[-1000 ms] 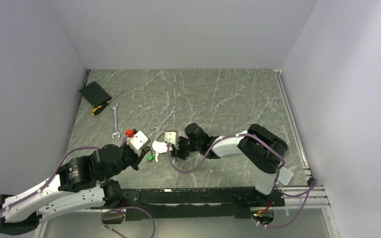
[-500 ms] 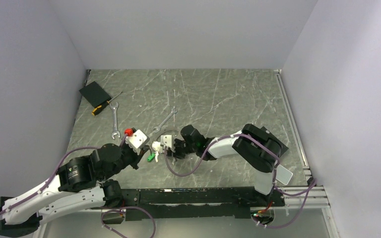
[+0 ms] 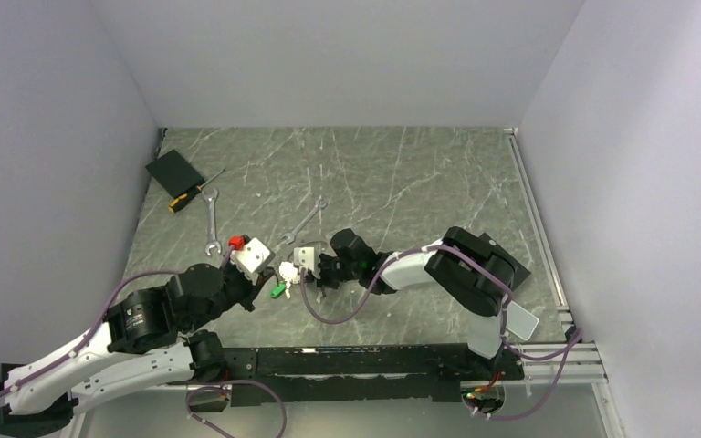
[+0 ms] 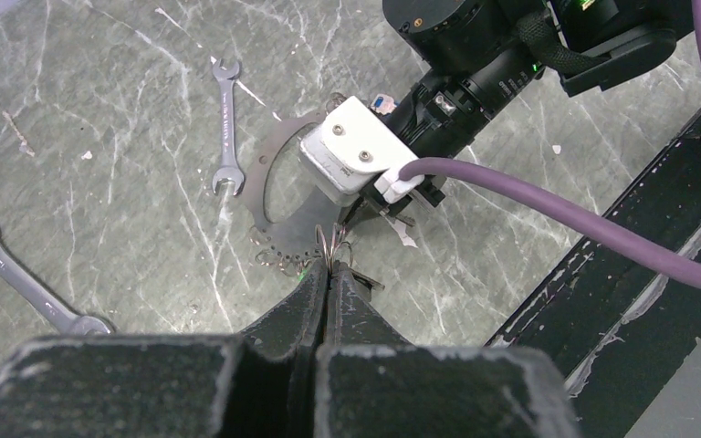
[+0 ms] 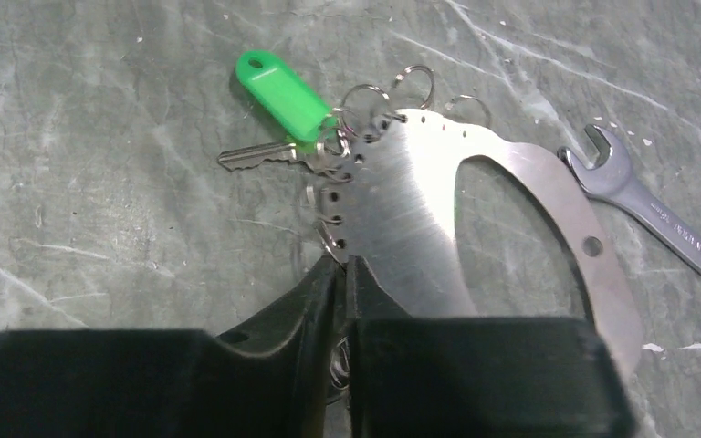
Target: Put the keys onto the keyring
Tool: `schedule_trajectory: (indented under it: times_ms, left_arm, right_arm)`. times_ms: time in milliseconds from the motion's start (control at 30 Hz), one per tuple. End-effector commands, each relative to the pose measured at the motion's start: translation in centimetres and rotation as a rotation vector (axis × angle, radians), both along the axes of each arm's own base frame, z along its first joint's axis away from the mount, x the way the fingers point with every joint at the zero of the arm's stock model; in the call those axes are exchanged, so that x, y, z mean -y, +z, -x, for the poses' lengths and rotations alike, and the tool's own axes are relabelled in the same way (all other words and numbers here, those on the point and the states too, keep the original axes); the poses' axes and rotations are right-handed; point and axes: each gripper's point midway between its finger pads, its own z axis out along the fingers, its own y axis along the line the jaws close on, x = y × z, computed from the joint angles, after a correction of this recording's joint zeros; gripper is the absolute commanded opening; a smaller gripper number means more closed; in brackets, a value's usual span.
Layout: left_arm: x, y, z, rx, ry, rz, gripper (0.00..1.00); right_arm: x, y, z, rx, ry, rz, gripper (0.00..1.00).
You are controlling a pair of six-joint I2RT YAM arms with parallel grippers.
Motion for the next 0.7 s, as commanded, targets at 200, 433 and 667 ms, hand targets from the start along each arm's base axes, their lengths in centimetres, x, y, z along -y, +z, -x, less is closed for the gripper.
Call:
schedule_trajectory:
  times_ms: [200, 433, 667]
  left_arm:
    - [0.2, 0.8, -0.1, 0.019, -0.011, 0.029, 0.0]
    - [0.7, 1.5, 1.2, 0.042, -0.108, 0.076, 0.0]
    - [2.0, 2.5, 2.2, 0.097, -0.205, 0.163, 0.0]
  right_arm:
    - [-1.1, 2.8, 0.1, 0.069, 0.035, -0.037, 0.0]
    - [0.3, 5.5, 0.8, 0.127, -0.005, -0.062, 0.0]
    - [2.6, 9.2, 2.0, 0.201, -0.056, -0.109, 0.0]
